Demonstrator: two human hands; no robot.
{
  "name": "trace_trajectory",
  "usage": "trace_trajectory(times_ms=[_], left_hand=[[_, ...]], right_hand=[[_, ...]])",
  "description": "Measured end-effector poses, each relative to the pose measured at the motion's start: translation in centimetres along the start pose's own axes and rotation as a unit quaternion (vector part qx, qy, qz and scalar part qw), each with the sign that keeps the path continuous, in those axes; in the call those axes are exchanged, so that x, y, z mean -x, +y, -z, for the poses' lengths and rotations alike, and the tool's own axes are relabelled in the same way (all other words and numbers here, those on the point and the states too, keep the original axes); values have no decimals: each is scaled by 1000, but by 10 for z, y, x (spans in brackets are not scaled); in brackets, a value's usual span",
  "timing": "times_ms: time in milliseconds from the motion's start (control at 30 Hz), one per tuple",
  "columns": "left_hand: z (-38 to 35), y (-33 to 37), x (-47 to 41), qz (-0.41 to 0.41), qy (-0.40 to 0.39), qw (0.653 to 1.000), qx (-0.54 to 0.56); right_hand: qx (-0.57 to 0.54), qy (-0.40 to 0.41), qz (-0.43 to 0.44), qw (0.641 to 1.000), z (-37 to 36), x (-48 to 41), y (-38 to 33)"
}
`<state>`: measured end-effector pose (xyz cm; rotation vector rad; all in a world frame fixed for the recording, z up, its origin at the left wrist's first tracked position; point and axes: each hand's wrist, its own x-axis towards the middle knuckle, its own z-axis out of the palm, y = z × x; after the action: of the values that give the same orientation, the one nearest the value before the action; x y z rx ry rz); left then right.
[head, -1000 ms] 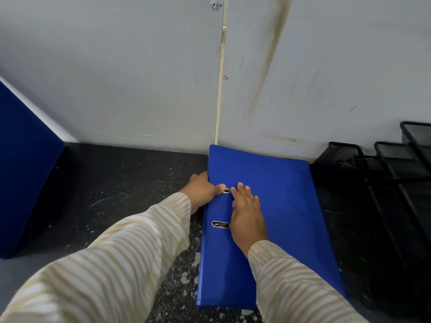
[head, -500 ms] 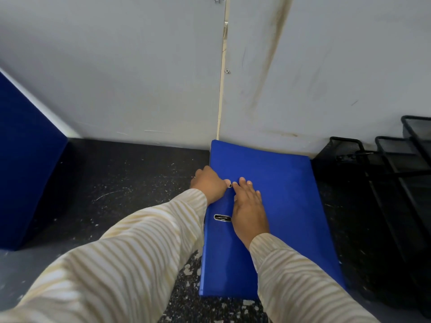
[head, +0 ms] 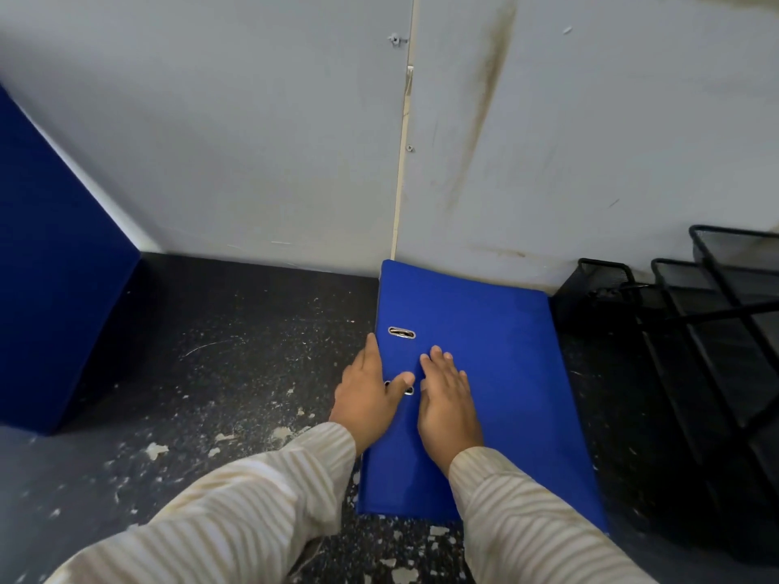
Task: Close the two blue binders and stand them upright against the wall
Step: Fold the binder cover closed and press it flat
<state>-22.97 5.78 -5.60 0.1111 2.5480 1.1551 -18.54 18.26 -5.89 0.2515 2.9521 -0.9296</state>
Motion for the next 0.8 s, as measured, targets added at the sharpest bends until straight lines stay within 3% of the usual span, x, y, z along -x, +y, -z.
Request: trace_trajectory(times_ms=[100, 233, 333, 467, 700, 800], left_hand=[[6, 2, -1, 8, -32, 999, 36], [15, 15, -18, 108, -74, 989, 67], [16, 25, -24, 145, -90, 985, 9], [14, 28, -21, 115, -70, 986, -95], [35, 25, -30, 132, -167, 977, -23], [32, 33, -29, 134, -148, 976, -83]], right_hand=[[6, -7, -2, 1000, 1, -1, 1], [21, -8, 0, 1000, -1, -2, 2], [26, -5, 0, 1000, -1, -2, 2], [32, -5, 2, 999, -1, -2, 3], [27, -1, 0, 1000, -3, -2, 2], [35, 5, -2, 999, -5, -2, 3]])
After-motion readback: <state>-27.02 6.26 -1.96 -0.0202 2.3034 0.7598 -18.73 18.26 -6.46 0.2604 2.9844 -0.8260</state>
